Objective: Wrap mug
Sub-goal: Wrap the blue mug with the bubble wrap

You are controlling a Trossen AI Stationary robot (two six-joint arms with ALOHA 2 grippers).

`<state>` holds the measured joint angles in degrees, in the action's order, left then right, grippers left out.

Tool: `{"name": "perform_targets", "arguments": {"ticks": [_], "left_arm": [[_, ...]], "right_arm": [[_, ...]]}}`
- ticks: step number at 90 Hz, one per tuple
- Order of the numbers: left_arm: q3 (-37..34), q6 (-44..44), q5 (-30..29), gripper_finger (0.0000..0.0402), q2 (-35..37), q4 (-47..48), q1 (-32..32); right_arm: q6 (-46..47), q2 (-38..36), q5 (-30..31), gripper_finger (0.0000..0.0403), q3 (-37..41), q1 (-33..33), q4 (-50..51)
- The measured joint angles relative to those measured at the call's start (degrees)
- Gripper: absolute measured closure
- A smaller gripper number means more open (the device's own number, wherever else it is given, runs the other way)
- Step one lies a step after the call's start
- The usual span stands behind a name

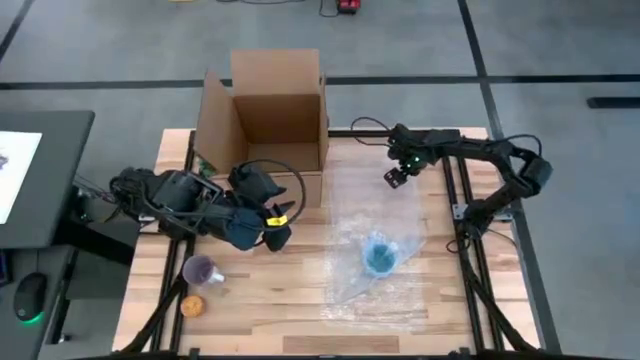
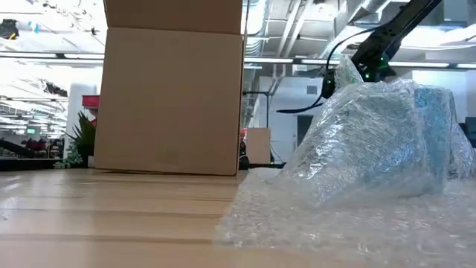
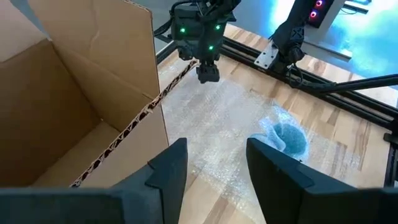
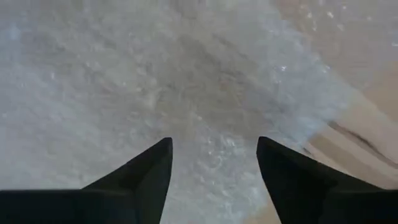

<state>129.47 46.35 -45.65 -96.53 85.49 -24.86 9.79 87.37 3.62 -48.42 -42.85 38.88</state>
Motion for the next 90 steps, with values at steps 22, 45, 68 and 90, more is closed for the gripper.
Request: {"name": "perform_targets", "arguments": {"ticks": [22,45,68,90], "left_arm": [[-0.02,-0.02,0.0,0.0256,0.0,0.09,0.65],[-0.02,-0.02,-0.02,0.0256,0.0,0.11,1.47],[-0.02,0.0,0.0,0.0256,0.0,0.11,1.46],[-0.02,-0.02,0.0,0.0256,0.0,0.11,1.46]], "right_arm": [[-1.6,2.1,0.43,0.0193,-0.02,-1.25,-2.44],[-2.61,6.07,0.23,0.0245,-0.05,-0.93,-3.57],[-1.9,4.07,0.44,0.0371,-0.02,0.02,-1.4],[-0.4,0.2,0.82,0.0377,-0.02,1.29,0.84]]}}
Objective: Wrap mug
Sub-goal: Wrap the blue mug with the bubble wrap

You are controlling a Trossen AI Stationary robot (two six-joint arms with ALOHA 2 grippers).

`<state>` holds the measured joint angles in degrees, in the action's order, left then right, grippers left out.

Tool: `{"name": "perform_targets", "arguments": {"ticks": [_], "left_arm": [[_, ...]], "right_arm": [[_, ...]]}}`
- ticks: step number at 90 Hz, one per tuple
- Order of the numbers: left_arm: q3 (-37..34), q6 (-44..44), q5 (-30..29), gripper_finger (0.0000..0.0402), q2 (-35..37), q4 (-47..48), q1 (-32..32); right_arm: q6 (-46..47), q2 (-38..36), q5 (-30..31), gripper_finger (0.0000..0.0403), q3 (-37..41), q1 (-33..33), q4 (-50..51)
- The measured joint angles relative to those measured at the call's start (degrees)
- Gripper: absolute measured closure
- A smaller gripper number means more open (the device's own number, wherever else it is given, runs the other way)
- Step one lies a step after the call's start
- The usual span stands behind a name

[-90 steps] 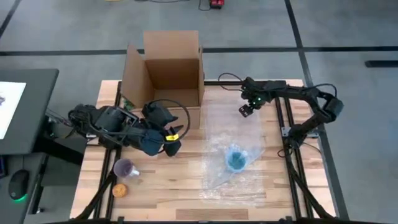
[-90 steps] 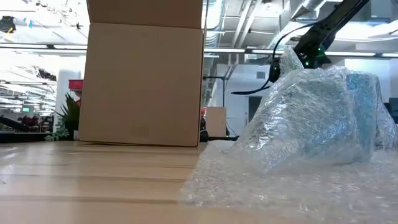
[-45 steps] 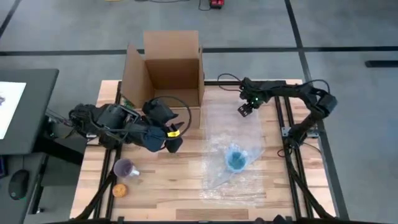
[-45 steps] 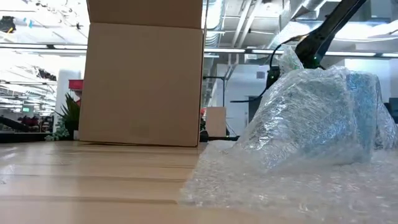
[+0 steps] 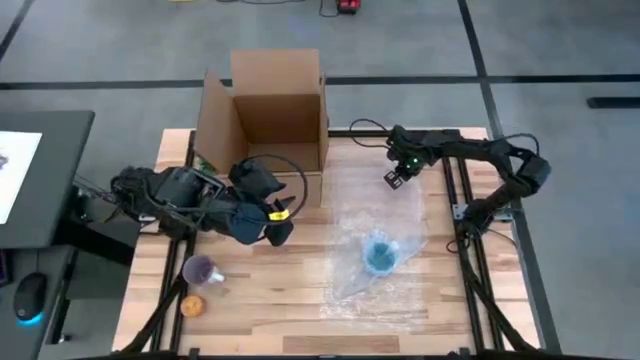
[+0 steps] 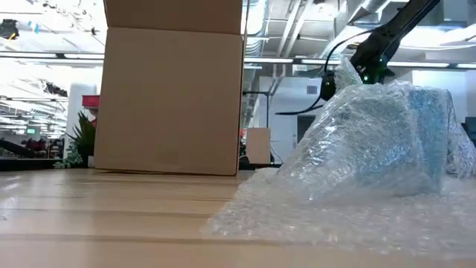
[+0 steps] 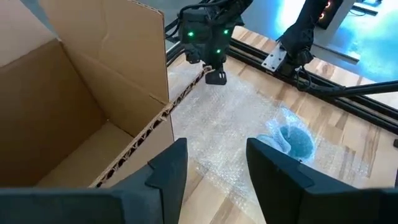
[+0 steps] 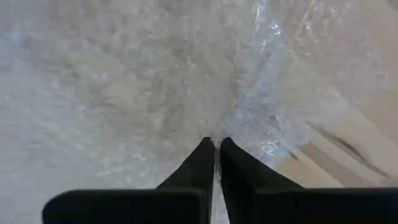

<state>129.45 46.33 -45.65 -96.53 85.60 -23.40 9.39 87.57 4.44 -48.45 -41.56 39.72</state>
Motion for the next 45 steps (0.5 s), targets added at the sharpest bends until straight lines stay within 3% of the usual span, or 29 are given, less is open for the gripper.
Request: {"name": "perform_targets", "arguments": {"ticks": [23,45], "left_arm": [[0.0,-0.68,0.04,0.0256,0.0,0.0,0.0],[0.0,-0.68,0.07,0.0256,0.0,0.0,0.0]], "right_arm": [[-0.28,0.13,-1.48,0.0319,0.0,0.32,-0.09],[-0.81,0.15,0.03,0.0369,0.0,0.62,-1.26]]}}
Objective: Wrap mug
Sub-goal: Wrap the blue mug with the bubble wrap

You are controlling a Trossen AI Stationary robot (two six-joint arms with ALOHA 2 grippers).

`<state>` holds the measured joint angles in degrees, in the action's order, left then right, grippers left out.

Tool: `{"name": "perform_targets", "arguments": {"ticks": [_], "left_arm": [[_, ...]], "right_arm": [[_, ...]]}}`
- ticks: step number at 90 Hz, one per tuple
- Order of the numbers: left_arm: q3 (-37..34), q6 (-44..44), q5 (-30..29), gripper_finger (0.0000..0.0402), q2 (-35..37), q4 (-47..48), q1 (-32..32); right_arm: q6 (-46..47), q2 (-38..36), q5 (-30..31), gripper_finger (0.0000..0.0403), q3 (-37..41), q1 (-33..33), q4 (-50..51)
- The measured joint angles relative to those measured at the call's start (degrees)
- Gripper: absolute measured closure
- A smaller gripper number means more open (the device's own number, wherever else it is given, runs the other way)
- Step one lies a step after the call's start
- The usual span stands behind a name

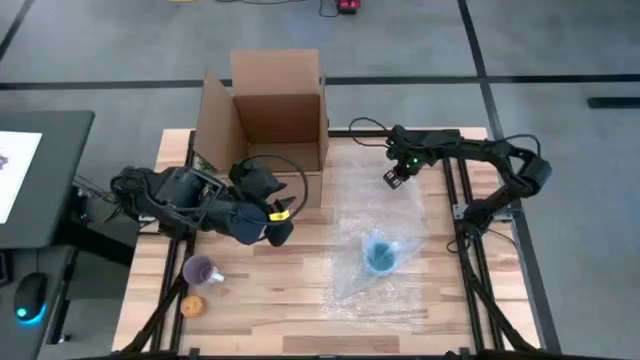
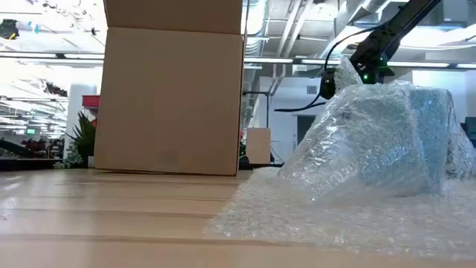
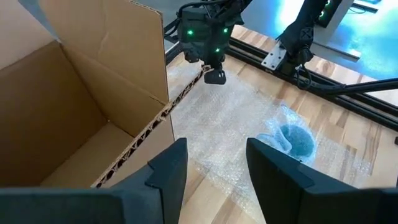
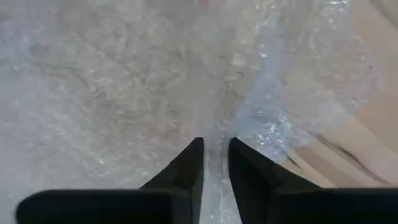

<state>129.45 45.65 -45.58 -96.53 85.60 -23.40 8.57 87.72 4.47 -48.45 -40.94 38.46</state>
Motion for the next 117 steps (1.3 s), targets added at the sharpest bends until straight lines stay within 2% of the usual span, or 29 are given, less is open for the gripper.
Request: {"name": "perform_targets", "arguments": {"ticks": [11,22,45,68,81,101,106,117], "left_arm": [[0.0,0.0,0.0,0.0256,0.0,0.0,0.0],[0.0,0.01,0.01,0.0256,0.0,0.0,0.0],[0.0,0.02,0.02,0.0256,0.0,0.0,0.0],[0.0,-1.11,0.02,0.0256,0.0,0.04,0.39],[0.0,-2.04,0.02,0.0256,0.0,0.04,0.39],[0.0,-2.35,0.02,0.0256,0.0,0.67,0.39],[0.0,-2.38,0.02,0.0256,0.0,0.79,0.39],[0.0,-2.58,0.02,0.0256,0.0,0.79,0.39]], "right_arm": [[-0.04,-0.32,-0.08,0.0394,0.0,1.35,0.14],[-1.39,-0.42,-2.7,0.0396,0.0,2.77,-0.29],[-0.48,-0.42,-3.48,0.0331,-0.21,7.01,1.07],[-0.93,-0.42,-3.45,0.0265,-3.77,9.53,1.76],[-1.55,-0.44,-3.5,0.025,-4.35,9.32,0.75],[-1.74,-0.35,-6.11,0.0248,-4.08,7.89,0.46],[-1.55,-0.35,-4.12,0.025,-3.74,7.8,0.5],[-1.55,-0.31,5.59,0.0256,-3.61,7.73,0.45]]}}
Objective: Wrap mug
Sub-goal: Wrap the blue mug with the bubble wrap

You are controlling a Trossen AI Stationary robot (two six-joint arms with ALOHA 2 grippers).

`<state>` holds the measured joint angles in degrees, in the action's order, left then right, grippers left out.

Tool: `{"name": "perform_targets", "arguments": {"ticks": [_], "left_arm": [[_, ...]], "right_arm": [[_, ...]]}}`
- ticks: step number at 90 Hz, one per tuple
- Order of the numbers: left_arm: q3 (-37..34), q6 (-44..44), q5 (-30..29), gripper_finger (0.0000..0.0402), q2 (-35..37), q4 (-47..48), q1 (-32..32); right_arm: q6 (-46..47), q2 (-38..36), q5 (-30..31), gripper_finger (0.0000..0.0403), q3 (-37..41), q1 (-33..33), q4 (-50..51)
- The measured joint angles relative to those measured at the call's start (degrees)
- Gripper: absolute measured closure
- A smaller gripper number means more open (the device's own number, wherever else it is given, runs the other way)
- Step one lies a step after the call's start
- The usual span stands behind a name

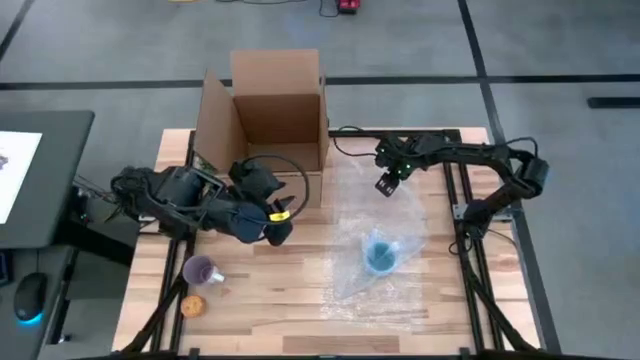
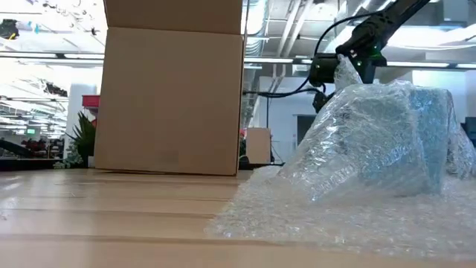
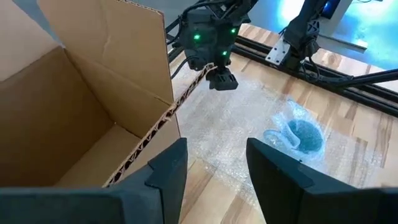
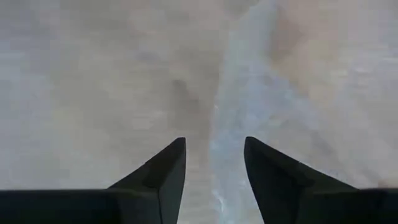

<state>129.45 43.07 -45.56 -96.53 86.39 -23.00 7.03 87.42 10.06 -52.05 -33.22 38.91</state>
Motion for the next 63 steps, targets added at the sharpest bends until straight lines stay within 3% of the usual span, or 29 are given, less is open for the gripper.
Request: {"name": "perform_targets", "arguments": {"ticks": [9,34,63], "left_arm": [[0.0,-0.15,0.0,0.0256,0.0,0.01,0.0],[0.0,0.08,0.0,0.0256,-0.02,-0.02,0.02],[0.0,1.0,0.0,0.0256,-0.02,-0.07,0.27]], "right_arm": [[-1.9,0.15,3.4,0.0254,0.0,-1.33,-0.52],[-3.0,5.96,2.06,0.0239,0.02,-6.96,1.54],[-3.19,6.65,1.82,0.0249,0.02,-8.7,1.34]]}}
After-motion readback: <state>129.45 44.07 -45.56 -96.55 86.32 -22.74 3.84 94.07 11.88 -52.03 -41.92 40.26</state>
